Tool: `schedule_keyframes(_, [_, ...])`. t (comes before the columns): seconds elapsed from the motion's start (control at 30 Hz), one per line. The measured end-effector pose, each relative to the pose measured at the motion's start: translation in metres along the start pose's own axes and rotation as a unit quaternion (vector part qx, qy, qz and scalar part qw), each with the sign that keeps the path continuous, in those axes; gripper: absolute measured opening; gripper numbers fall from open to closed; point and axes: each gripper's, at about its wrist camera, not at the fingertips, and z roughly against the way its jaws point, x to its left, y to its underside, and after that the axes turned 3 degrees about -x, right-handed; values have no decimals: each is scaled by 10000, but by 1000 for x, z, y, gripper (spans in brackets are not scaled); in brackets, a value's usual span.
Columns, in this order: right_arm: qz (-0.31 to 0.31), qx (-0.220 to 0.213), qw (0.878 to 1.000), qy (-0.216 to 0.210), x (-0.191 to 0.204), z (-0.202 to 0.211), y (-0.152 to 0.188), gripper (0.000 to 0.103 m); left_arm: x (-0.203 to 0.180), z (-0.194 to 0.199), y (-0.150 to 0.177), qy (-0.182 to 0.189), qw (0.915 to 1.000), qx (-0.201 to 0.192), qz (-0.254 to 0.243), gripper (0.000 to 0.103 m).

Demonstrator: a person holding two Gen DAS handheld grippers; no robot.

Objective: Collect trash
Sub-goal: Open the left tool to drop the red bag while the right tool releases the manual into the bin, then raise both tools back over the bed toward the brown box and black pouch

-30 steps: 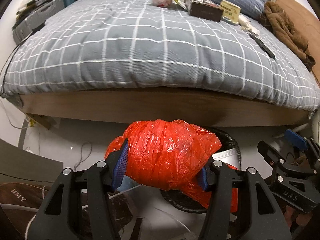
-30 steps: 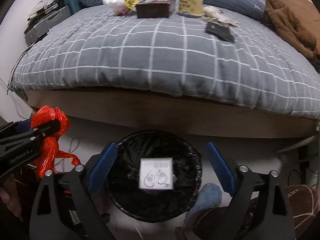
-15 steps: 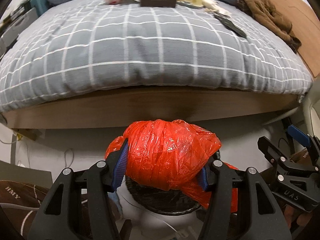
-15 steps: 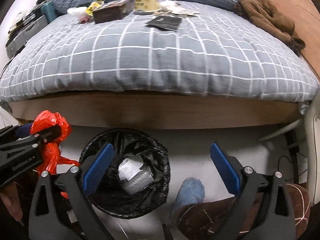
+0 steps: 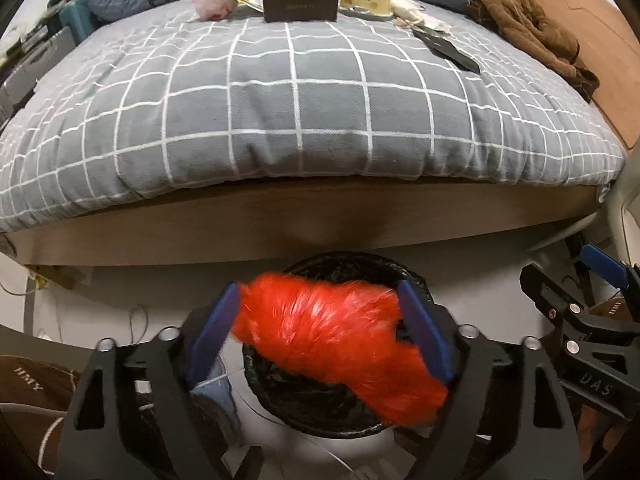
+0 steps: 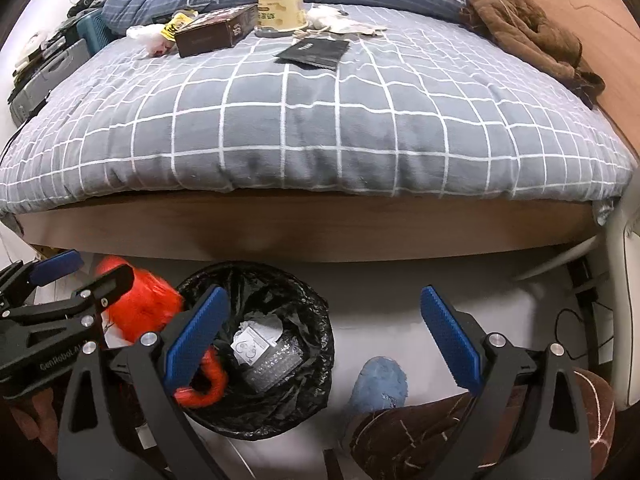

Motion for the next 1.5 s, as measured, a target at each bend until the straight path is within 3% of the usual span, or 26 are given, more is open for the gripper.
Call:
schedule_keyframes(0.17, [33,-85,10000,-19,6,7,-7,93,9,7,-4,-178,9998,-119,20,97])
schedule_keyframes(0.6, [157,-542,9983,-124,14,46,-43,93,21,52,-34,-327,9969,-698,163,97])
schedule_keyframes(0.93, [81,-743,9971,-152,11,64,-70,93,30,75,-62,-383,9951,-888,208,97])
schedule_keyframes(1.5, [47,-798,9967,-157,4,41,-127,93,32,62,-128,-272,9948,-938,281,97])
